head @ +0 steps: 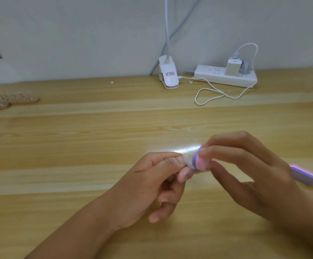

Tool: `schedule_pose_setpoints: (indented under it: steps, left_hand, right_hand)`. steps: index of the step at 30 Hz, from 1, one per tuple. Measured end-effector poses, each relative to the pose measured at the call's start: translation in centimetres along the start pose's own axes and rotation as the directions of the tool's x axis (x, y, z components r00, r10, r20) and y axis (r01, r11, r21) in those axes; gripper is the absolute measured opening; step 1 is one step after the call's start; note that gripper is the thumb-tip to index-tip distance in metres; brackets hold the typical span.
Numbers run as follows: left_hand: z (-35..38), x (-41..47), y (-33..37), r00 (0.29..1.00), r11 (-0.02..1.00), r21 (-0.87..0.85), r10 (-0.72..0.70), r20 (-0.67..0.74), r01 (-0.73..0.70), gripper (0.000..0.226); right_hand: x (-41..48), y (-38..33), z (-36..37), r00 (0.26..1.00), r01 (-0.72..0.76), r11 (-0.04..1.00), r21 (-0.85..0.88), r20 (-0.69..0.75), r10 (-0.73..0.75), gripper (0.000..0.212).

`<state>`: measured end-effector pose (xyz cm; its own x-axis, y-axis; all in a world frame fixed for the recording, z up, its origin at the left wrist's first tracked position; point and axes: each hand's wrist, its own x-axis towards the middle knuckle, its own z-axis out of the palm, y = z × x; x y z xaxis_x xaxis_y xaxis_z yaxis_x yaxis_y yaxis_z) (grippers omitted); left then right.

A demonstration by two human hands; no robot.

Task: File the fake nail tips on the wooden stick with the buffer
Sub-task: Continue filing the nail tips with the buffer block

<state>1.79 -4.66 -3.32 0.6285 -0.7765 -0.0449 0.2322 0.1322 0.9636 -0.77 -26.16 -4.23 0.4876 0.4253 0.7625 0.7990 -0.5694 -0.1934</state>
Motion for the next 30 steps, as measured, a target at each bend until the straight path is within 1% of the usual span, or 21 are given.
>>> schedule_pose_setpoints:
  steps: [2,4,5,8,11,13,16,18,19,21,23,24,25,27,28,30]
  left_hand:
    - [-0.1,-0.1,0.3,0.999,0.995,-0.093,-0.029,0.028,0.031,0.030]
    - [-0.2,-0.1,0.3,0.997,0.988,-0.136,-0.062,0.042,0.067,0.030]
    - [-0.3,-0.1,0.3,0.996,0.986,-0.147,-0.076,0.046,0.082,0.030]
    - [-0.5,-0.1,0.3,0.992,0.976,-0.181,-0.109,0.060,0.119,0.030]
    - [-0.7,-0.1,0.1,0.991,0.970,-0.210,-0.103,0.086,0.119,0.030]
    - [-0.8,-0.1,0.1,0.988,0.969,-0.210,-0.113,0.104,0.133,0.032]
    - [-0.9,-0.1,0.3,0.988,0.970,-0.208,-0.103,0.118,0.126,0.030]
    - [-0.6,0.0,0.2,0.994,0.980,-0.182,-0.062,0.085,0.077,0.029]
    - [-0.5,0.1,0.1,0.998,0.987,-0.158,-0.035,0.054,0.043,0.028]
    - [-0.4,0.2,-0.1,1.000,0.996,-0.092,0.012,-0.008,-0.012,0.026]
    - [-0.3,0.3,-0.2,0.998,0.998,-0.039,0.041,-0.042,-0.042,0.023]
    - [-0.2,0.3,-0.2,0.997,0.998,-0.021,0.051,-0.054,-0.052,0.021]
    - [-0.2,0.3,-0.3,0.996,0.998,-0.006,0.060,-0.067,-0.061,0.020]
    - [-0.2,0.4,-0.5,0.992,0.997,0.028,0.080,-0.096,-0.078,0.016]
    - [-0.1,0.4,-0.6,0.990,0.995,0.051,0.086,-0.111,-0.081,0.015]
    - [0.0,0.5,-0.7,0.986,0.991,0.108,0.092,-0.138,-0.077,0.015]
  right_hand:
    - [-0.1,-0.4,0.3,1.000,0.015,0.999,0.030,0.006,-0.015,0.027]
    - [-0.2,-0.8,0.4,0.998,0.057,0.998,0.028,0.020,-0.057,0.028]
    - [-0.2,-0.8,0.3,0.998,0.061,0.998,0.017,0.022,-0.061,0.028]
    - [0.0,-0.5,0.1,1.000,0.007,1.000,0.023,0.003,-0.007,0.027]
    - [-0.2,-0.9,0.6,1.000,0.027,0.999,0.041,-0.014,-0.027,0.025]
    - [-0.3,-0.3,0.6,1.000,0.007,1.000,0.014,-0.003,-0.007,0.025]
    - [0.1,1.7,-0.1,0.990,-0.134,0.986,-0.098,-0.068,0.127,0.026]
    - [0.3,2.7,-0.5,0.973,-0.220,0.966,-0.133,-0.097,0.208,0.022]
    - [0.2,3.1,-0.7,0.966,-0.257,0.953,-0.158,-0.082,0.246,0.020]
    - [-0.2,3.7,-0.8,0.938,-0.332,0.906,-0.263,0.011,0.347,0.015]
    - [-0.5,4.1,-0.4,0.864,-0.409,0.837,-0.363,0.140,0.483,0.016]
    - [-0.6,4.1,-0.3,0.827,-0.436,0.814,-0.385,0.186,0.531,0.016]
    - [-0.7,4.2,-0.3,0.811,-0.451,0.806,-0.383,0.201,0.549,0.018]
    - [-0.4,3.8,-0.7,0.830,-0.481,0.827,-0.290,0.152,0.536,0.023]
    - [0.0,3.2,-1.0,0.845,-0.494,0.847,-0.198,0.123,0.521,0.026]
    - [0.7,1.8,-1.2,0.878,-0.468,0.883,0.015,0.122,0.463,0.032]
